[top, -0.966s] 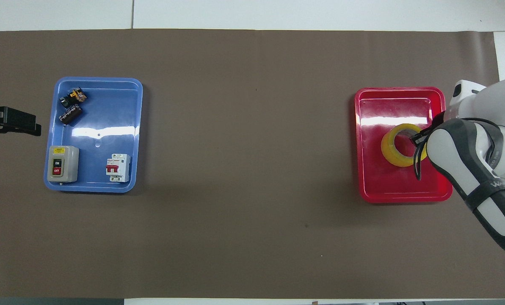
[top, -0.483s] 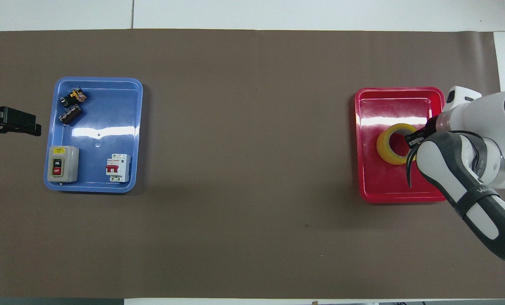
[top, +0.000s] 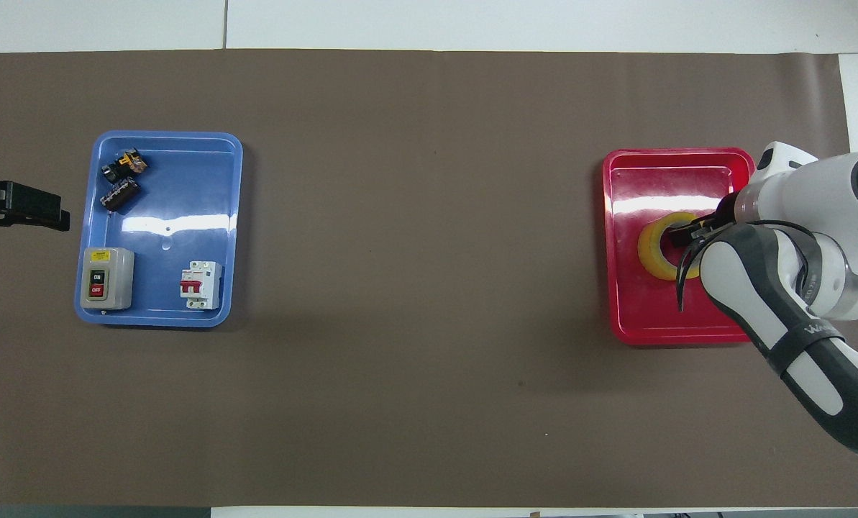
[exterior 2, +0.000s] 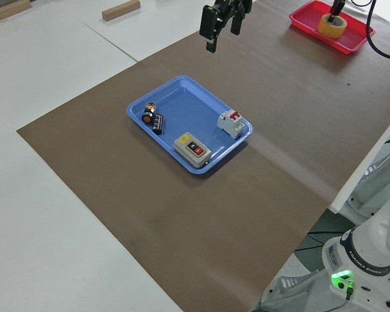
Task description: Place and move tape with both arms
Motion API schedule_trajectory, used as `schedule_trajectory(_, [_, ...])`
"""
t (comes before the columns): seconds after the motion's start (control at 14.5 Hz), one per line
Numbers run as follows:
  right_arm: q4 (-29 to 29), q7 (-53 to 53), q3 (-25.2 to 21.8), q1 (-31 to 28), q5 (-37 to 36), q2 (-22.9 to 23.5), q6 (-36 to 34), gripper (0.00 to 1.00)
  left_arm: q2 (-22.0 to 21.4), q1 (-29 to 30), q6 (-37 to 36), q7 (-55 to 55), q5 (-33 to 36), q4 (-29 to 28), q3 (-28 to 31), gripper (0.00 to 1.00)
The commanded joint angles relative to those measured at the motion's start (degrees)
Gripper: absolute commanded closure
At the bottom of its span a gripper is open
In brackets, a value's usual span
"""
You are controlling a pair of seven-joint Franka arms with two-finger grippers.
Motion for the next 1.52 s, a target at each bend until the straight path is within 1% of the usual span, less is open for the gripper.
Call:
schedule_trajectory(0.0, [5.53, 8.8, 0.11, 1.04, -0.84, -1.74, -7.44, 0.0, -0.81, 1.25, -0.59, 0.95, -1.12, -0.32, -0.69, 0.0])
schedule_trajectory(0.34, [19.94, 25.76, 0.11, 0.87, -1.55, -2.35, -23.7, 0.0, -0.81, 1.25, -0.59, 0.95, -1.12, -0.32, -0.69, 0.0])
schedule_trajectory(0.48, [23.12, 30.96, 0.02, 0.96, -1.63, -3.75, -28.46, 0.0, -0.81, 1.25, -0.59, 0.95, -1.12, -0.32, -0.69, 0.0])
schedule_trajectory(0.69, [23.57, 32.38, 0.02, 0.7, -2.16, -9.8, -34.09, 0.0, -0.81, 1.25, -0.59, 0.95, -1.12, -0.32, -0.69, 0.0])
schedule_trajectory(0.83, [25.67, 32.47, 0.2, 0.78, -4.79, -12.54, -39.17, 0.0, -0.81, 1.25, -0.59, 0.95, -1.12, -0.32, -0.69, 0.0])
schedule_trajectory(0.97, [25.51, 32.3, -0.15, -0.01, -4.1, -13.42, -42.61, 0.0, -0.81, 1.25, -0.59, 0.95, -1.12, -0.32, -0.69, 0.0])
schedule_trajectory(1.1, [24.46, 32.82, 0.11, 0.25, -3.92, -14.21, -42.81, 0.0, -0.81, 1.25, -0.59, 0.95, -1.12, -0.32, -0.69, 0.0])
schedule_trajectory(1.24, [23.05, 35.53, 0.46, 0.52, -3.92, -14.92, -42.63, 0.0, -0.81, 1.25, -0.59, 0.95, -1.12, -0.32, -0.69, 0.0])
schedule_trajectory(1.45, [23.05, 35.99, 0.55, 0.43, -3.83, -14.92, -43.33, 0.0, -0.81, 1.25, -0.59, 0.95, -1.12, -0.32, -0.69, 0.0])
